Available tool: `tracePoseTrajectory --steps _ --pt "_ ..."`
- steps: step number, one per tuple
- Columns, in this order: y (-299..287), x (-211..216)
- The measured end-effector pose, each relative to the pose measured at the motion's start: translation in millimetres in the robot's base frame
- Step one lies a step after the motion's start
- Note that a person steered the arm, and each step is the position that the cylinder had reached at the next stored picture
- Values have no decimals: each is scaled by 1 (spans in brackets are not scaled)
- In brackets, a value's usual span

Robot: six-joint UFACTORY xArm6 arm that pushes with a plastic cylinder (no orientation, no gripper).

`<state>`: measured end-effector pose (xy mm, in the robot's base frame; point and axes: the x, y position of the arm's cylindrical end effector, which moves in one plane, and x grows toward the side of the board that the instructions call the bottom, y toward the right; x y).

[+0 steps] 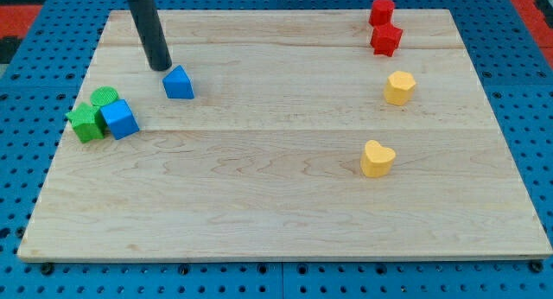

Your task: Move the blue triangle diagonally top right to the blue cube

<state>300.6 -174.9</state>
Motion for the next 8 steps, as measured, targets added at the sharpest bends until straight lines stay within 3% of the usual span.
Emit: tracePoseTrajectory --steps 1,2,3,5,8 --pt "35 -24" --pt "93 -7" --pt "81 26" --pt "28 29" --pt "49 27"
